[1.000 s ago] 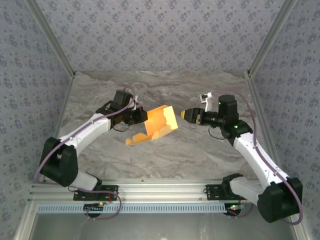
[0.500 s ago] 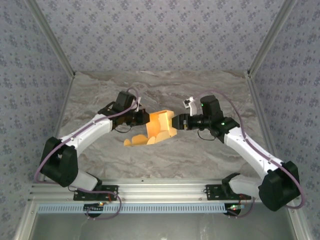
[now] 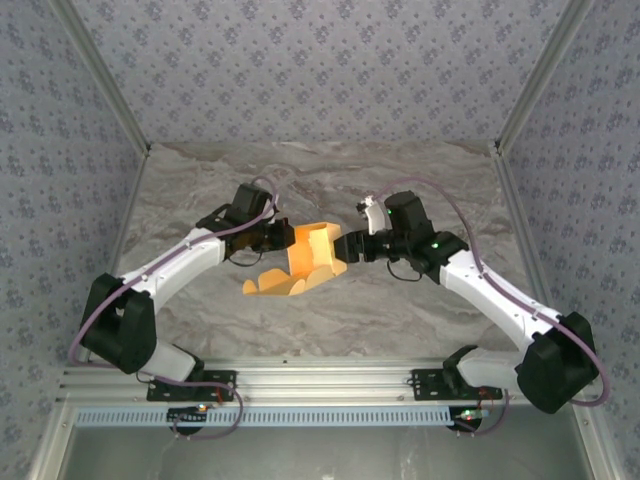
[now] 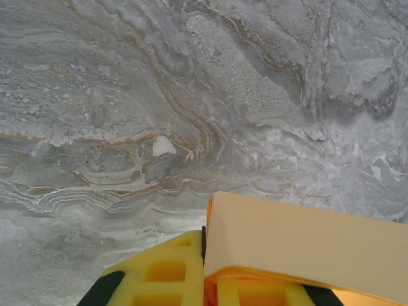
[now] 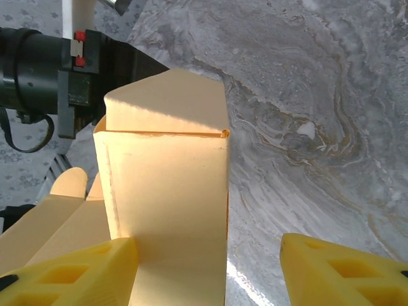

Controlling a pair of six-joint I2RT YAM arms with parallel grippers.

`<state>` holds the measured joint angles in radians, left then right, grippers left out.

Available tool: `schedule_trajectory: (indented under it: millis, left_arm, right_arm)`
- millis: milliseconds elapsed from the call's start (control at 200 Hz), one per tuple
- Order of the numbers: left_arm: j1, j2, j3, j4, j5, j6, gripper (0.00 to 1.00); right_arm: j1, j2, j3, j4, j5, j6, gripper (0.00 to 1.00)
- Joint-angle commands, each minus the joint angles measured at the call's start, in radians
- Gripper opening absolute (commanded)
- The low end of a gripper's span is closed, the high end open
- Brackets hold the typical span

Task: Fold the paper box

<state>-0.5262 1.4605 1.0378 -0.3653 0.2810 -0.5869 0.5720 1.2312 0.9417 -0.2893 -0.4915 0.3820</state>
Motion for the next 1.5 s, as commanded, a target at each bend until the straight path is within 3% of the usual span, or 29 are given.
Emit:
schedule_trajectory:
  millis: [0,685,1194,1359,1494]
  left_arm:
    - [-0.012,-0.011,0.018,0.058,0.012,-0.01,0.01]
    - [0.017,-0.058,-0.067,0.17,-0.043,0.056,0.01]
    - [0.002,-0.049,-0.075,0.181,-0.048,0.073,0.0]
    - [-0.003,-0.051,-0.078,0.185,-0.052,0.062,0.0]
    - [-0.012,-0.055,-0.08,0.186,-0.074,0.067,0.0]
  right_arm:
    - [0.002,0.011,0.029,-0.062,0.011,-0.042,0.63]
    - [-0.098,-0.039,0.052,-0.14,-0.102,-0.127,0.62]
    - [-0.08,0.033,0.101,-0.097,-0.142,-0.132,0.66]
    - [-0.037,0.083,0.118,-0.08,-0.11,-0.13,0.65]
    - [0.011,0.118,0.137,-0.079,-0.002,-0.141,0.57]
